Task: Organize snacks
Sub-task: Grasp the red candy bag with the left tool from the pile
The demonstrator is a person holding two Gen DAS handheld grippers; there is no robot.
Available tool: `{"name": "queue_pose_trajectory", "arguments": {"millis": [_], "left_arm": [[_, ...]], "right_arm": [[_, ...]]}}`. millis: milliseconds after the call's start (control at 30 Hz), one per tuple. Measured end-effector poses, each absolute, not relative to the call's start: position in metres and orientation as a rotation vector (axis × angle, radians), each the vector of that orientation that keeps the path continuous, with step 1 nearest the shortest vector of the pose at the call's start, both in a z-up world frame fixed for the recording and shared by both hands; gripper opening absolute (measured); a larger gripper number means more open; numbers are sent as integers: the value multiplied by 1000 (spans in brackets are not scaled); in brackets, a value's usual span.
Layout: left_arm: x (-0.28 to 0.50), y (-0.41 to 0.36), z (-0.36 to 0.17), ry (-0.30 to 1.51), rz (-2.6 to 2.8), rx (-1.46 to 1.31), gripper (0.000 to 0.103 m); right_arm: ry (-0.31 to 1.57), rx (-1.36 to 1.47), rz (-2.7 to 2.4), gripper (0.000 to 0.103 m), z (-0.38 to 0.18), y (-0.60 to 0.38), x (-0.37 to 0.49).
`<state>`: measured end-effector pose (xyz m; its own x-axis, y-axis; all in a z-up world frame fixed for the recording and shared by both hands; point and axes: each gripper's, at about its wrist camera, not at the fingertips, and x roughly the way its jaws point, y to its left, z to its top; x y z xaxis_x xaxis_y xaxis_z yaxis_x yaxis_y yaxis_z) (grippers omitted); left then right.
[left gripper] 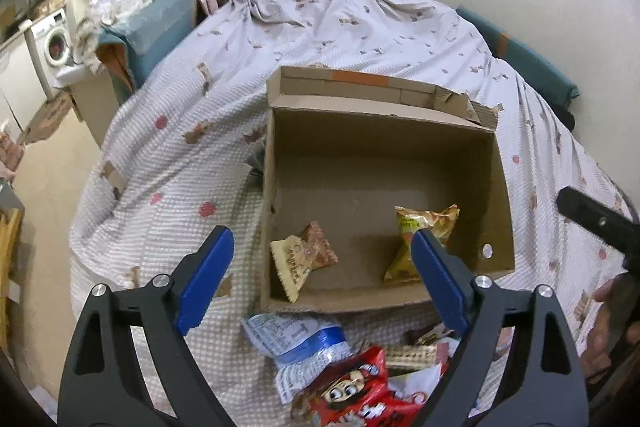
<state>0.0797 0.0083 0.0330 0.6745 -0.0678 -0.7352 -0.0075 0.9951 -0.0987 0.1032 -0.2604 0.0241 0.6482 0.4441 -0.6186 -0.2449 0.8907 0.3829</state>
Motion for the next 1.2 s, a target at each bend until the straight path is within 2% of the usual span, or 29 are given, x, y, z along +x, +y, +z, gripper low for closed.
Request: {"name": "queue_pose_trajectory", "arguments": {"millis": [367, 867, 1200], "left_arm": [[49, 24, 29, 917, 13, -120, 88], [32, 18, -40, 1243, -69, -196, 88], [44, 21, -112, 1488, -111, -557, 89]], "right_arm": [[830, 312, 351, 98, 17, -281, 64], [920, 317, 305, 98, -13, -290, 30], [975, 350, 283, 98, -30, -302, 32]]}}
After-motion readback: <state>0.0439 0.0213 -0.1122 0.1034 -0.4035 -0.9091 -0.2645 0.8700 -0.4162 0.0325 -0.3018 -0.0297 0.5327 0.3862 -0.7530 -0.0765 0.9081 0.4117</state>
